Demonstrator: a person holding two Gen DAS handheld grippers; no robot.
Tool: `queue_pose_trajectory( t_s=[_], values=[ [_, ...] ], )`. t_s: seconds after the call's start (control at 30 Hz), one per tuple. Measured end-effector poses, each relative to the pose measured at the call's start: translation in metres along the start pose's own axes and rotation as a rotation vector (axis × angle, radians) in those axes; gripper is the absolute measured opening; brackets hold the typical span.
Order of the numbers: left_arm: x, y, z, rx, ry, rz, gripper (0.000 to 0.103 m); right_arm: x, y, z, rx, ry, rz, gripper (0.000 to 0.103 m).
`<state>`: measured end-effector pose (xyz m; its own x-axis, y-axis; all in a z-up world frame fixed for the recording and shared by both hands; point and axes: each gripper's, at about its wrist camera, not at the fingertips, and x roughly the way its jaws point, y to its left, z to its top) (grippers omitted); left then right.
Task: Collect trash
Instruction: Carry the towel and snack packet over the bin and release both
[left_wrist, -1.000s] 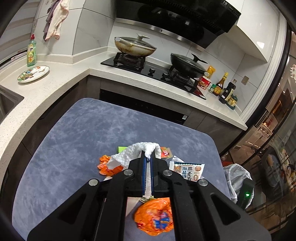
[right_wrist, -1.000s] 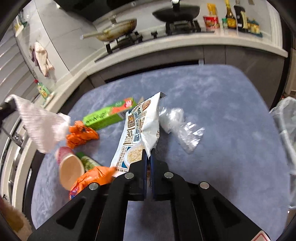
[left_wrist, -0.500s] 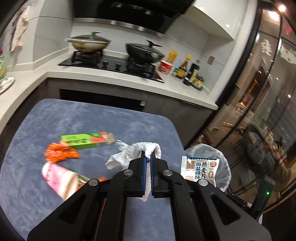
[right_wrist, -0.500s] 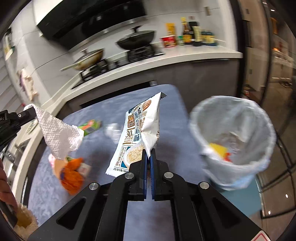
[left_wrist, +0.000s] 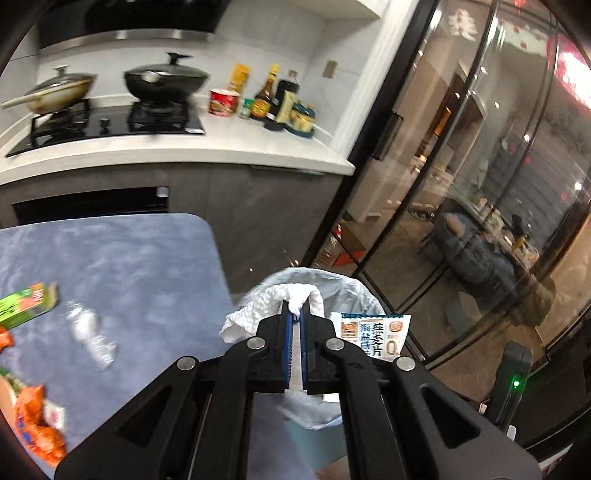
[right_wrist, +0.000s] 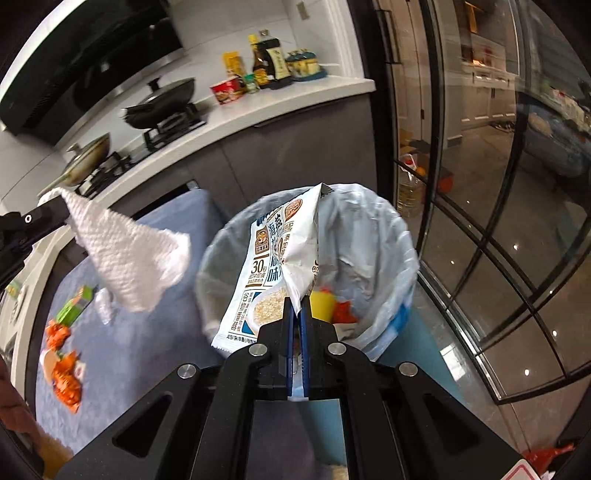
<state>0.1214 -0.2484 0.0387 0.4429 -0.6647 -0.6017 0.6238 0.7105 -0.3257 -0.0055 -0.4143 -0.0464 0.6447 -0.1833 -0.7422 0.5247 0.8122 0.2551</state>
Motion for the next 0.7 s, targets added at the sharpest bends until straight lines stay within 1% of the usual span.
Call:
queue_pose_trajectory(
  t_s=[0.1, 0.2, 0.3, 0.33, 0.37, 0.4, 0.43, 0.47, 0.5, 0.53, 0.6, 0.7],
  values=[
    [0.035, -0.012, 0.000, 0.005, 0.037, -0.010, 0.003, 0.016, -0.010, 0.006, 0.003, 0.015, -0.012, 0.004],
    [0.062, -0.014, -0.003, 0.000, 0.073, -0.011, 0.003, 0.034, -0.015, 0.007, 0.005, 0.039, -0.016, 0.006],
    [0.084, -0.014, -0.007, -0.009, 0.115, -0.009, 0.003, 0.044, -0.019, 0.007, 0.013, 0.048, -0.018, 0.012],
    [0.088, -0.012, -0.009, -0.013, 0.118, -0.002, 0.004, 0.045, -0.020, 0.006, 0.017, 0.047, -0.018, 0.015],
    [0.091, -0.012, -0.011, -0.012, 0.120, 0.001, 0.004, 0.046, -0.020, 0.006, 0.019, 0.045, -0.020, 0.023],
    [0.093, -0.012, -0.013, -0.009, 0.125, 0.000, 0.008, 0.046, -0.020, 0.005, 0.020, 0.039, -0.025, 0.033],
    [0.094, -0.011, -0.014, -0.009, 0.130, 0.005, 0.017, 0.044, -0.021, 0.005, 0.020, 0.031, -0.032, 0.036],
    [0.094, -0.012, -0.015, -0.008, 0.130, 0.008, 0.023, 0.042, -0.020, 0.005, 0.016, 0.021, -0.035, 0.037],
    [0.092, -0.012, -0.017, -0.008, 0.121, 0.014, 0.034, 0.041, -0.020, 0.006, 0.014, 0.016, -0.035, 0.037],
    [0.092, -0.013, -0.015, -0.009, 0.112, 0.023, 0.043, 0.039, -0.020, 0.006, 0.014, 0.010, -0.035, 0.037],
    [0.087, -0.013, -0.014, -0.011, 0.097, 0.030, 0.048, 0.034, -0.020, 0.007, 0.021, 0.002, -0.026, 0.037],
    [0.079, -0.012, -0.012, -0.011, 0.090, 0.033, 0.048, 0.023, -0.016, 0.007, 0.025, -0.014, -0.014, 0.037]
  ],
)
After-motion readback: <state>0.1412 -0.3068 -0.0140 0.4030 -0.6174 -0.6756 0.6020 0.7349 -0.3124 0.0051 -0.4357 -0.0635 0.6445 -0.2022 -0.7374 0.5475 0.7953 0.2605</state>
